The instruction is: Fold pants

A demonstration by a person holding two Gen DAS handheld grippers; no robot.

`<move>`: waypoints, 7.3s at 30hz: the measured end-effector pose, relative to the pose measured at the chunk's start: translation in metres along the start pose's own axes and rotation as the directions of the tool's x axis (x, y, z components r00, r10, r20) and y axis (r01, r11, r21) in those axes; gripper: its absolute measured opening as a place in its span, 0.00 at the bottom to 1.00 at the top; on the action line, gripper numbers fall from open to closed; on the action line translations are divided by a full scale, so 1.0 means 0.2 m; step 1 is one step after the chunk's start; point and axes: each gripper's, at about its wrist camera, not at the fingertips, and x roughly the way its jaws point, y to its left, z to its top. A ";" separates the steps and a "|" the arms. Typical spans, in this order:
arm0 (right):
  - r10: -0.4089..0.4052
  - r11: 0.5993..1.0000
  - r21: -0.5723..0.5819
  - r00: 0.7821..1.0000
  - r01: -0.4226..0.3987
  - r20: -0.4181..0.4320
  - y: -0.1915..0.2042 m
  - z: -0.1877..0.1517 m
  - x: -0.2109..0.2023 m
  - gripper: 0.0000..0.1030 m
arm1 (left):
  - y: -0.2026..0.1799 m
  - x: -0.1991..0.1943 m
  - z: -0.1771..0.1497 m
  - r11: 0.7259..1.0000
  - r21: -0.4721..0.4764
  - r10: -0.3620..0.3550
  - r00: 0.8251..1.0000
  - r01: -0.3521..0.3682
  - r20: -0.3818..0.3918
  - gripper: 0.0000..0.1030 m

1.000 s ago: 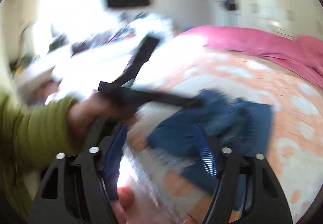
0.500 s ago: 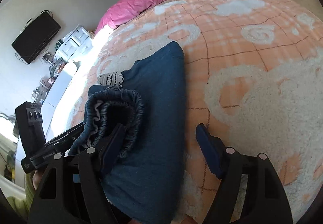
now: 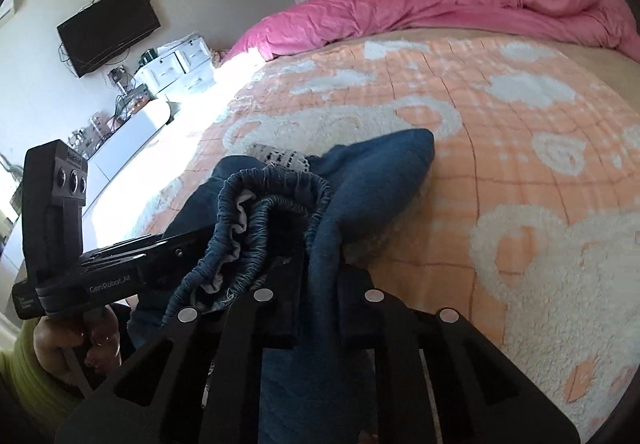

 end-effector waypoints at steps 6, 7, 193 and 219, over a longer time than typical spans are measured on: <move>-0.022 0.998 -0.062 0.997 0.027 0.080 0.01 0.20 0.03 0.11 | -0.02 0.01 0.19 0.999 0.029 0.039 0.997 -0.041 0.072 0.21; -0.026 0.997 -0.068 0.996 0.032 0.087 0.01 0.24 0.05 0.11 | -0.01 0.02 0.22 0.998 0.031 0.049 0.995 -0.051 0.084 0.21; -0.389 0.920 -0.003 0.917 0.391 0.083 -0.01 -0.41 -0.17 0.95 | 0.01 -0.18 -0.45 0.974 0.003 0.224 0.974 -0.225 0.035 0.91; -0.398 0.917 -0.006 0.914 0.400 0.084 0.00 -0.41 -0.17 0.96 | 0.02 -0.18 -0.44 0.971 0.009 0.238 0.970 -0.239 0.039 0.91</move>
